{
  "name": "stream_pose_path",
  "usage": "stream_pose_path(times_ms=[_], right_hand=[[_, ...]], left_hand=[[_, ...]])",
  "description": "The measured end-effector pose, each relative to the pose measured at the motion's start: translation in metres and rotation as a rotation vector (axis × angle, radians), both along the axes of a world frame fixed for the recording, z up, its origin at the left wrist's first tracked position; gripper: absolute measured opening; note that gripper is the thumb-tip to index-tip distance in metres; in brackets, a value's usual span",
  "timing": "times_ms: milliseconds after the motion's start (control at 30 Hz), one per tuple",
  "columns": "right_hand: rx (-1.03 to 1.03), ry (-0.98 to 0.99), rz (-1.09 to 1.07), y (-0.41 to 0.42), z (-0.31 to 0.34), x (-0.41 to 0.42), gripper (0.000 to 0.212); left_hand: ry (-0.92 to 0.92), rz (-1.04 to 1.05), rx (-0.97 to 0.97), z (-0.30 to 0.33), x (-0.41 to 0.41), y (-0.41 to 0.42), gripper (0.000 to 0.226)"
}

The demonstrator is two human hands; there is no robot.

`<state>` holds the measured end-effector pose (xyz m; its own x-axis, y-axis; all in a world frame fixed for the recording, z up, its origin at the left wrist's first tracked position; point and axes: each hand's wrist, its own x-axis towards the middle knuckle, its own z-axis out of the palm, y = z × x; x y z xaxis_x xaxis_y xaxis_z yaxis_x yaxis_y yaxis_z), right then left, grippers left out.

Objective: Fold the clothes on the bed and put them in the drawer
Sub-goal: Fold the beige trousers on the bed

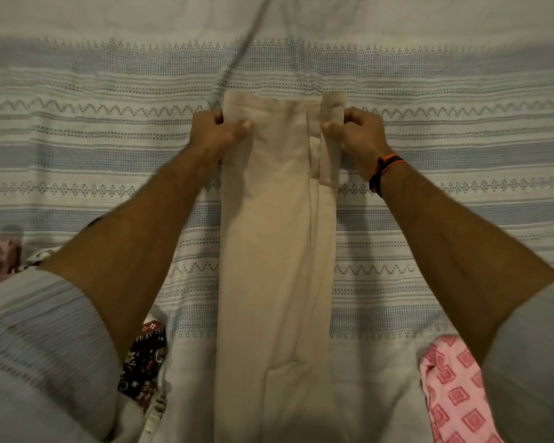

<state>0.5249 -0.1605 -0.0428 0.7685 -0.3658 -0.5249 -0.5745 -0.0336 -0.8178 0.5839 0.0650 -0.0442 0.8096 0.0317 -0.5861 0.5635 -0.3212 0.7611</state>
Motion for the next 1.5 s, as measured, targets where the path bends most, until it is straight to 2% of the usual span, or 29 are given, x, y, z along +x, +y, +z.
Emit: stream_pose_path(times_ms=[100, 200, 267, 333, 433, 500, 567, 700, 933, 1100, 1167, 1267, 1333, 1400, 1500], right_hand=[[-0.020, -0.058, 0.028, 0.001, 0.019, -0.017, 0.010], [-0.067, -0.099, 0.063, 0.002, 0.031, -0.040, 0.020], [-0.122, -0.157, 0.124, 0.006, 0.038, -0.065, 0.022], [-0.245, -0.224, 0.226, 0.011, 0.040, -0.096, 0.012], [-0.459, -0.313, 0.352, 0.020, 0.036, -0.148, 0.012], [-0.527, -0.327, 0.451, 0.026, 0.029, -0.185, 0.011], [-0.576, -0.277, 0.572, 0.032, 0.021, -0.218, 0.007], [-0.699, -0.211, 0.732, 0.044, 0.005, -0.267, 0.014], [-0.746, -0.206, 0.742, 0.053, -0.001, -0.306, 0.016], [-0.758, 0.136, 1.030, 0.056, 0.000, -0.301, 0.018], [-0.780, 0.135, 1.006, 0.061, 0.005, -0.292, 0.019], [-0.823, -0.050, 0.827, 0.070, 0.008, -0.274, 0.024], [-0.905, -0.199, 0.760, 0.075, 0.005, -0.263, 0.030], [-1.003, -0.262, 0.781, 0.080, -0.002, -0.249, 0.048], [-1.057, -0.155, 0.933, 0.085, -0.013, -0.233, 0.075]], left_hand=[[-0.094, -0.029, -0.047, 0.024, -0.021, 0.009, 0.031], [-0.144, -0.045, -0.068, 0.039, -0.046, 0.020, 0.038], [-0.161, -0.084, 0.012, 0.048, -0.071, 0.030, 0.045], [-0.204, -0.176, 0.100, 0.054, -0.099, 0.040, 0.039], [-0.393, -0.412, 0.281, 0.055, -0.147, 0.057, 0.023], [-0.486, -0.570, 0.391, 0.047, -0.181, 0.072, 0.023], [-0.442, -0.716, 0.488, 0.037, -0.210, 0.085, 0.027], [-0.338, -0.932, 0.613, 0.027, -0.256, 0.094, 0.027], [-0.451, -0.927, 0.661, 0.009, -0.296, 0.106, 0.022], [-0.126, -1.132, 0.768, 0.013, -0.296, 0.102, 0.028], [-0.093, -1.070, 0.732, 0.018, -0.292, 0.097, 0.026], [-0.208, -0.940, 0.700, 0.018, -0.281, 0.087, 0.027], [-0.378, -0.855, 0.676, 0.015, -0.272, 0.079, 0.032], [-0.501, -0.869, 0.696, 0.008, -0.261, 0.070, 0.048], [-0.502, -1.016, 0.791, -0.004, -0.248, 0.057, 0.100]])
